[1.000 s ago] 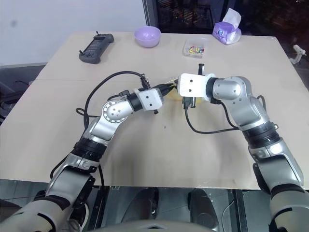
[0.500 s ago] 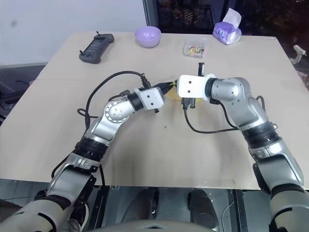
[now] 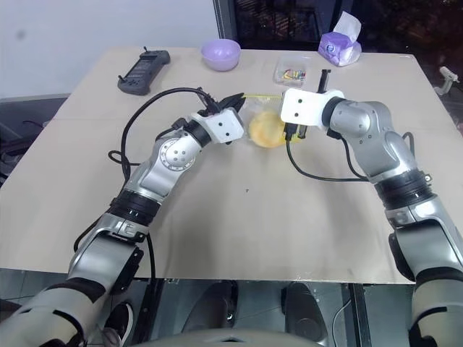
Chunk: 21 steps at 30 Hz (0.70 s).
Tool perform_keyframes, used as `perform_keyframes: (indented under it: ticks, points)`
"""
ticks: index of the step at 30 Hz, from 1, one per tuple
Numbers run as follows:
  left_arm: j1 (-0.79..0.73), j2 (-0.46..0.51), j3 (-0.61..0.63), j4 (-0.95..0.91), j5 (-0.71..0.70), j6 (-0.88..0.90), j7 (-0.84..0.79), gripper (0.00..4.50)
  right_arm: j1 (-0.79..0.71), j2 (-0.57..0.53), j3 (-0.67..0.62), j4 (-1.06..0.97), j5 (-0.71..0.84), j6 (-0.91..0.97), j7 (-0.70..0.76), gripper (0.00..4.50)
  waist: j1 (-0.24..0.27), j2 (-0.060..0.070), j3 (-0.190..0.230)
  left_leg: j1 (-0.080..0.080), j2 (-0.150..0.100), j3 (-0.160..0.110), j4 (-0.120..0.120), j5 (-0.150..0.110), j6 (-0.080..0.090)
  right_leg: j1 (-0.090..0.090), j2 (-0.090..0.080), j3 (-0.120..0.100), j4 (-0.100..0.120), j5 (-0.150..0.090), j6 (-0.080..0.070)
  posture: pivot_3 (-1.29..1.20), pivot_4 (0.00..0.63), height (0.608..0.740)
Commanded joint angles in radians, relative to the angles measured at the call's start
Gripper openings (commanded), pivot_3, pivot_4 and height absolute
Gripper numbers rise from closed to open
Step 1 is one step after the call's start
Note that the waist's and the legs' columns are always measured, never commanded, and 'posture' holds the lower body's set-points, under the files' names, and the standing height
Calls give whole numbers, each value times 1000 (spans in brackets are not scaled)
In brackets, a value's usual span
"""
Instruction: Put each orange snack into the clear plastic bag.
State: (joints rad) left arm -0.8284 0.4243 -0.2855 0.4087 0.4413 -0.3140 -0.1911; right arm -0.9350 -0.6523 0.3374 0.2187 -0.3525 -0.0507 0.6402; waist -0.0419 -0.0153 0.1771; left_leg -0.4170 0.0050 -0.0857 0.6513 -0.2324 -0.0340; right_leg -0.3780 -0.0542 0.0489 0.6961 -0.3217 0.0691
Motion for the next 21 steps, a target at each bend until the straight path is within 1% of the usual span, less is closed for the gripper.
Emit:
perform_keyframes:
  ticks: [1,10,21]
  points:
    - [-3,84,125,58,-5,73,87,0,-15,-119,-107,126,-66,80,-78,12,0,0,0,0,0,0,0,0,0,0,0,0,0,0,0,0,150,740]
    - [-30,104,127,94,12,86,154,0,-47,-167,-97,218,-118,111,-154,12,-1,1,0,0,0,1,-2,0,0,-1,0,1,0,0,0,0,150,740]
    - [-25,98,127,95,6,71,138,0,3,-128,-129,142,-65,115,-100,12,-1,1,0,0,0,2,-2,0,0,-1,0,2,0,0,0,0,150,740]
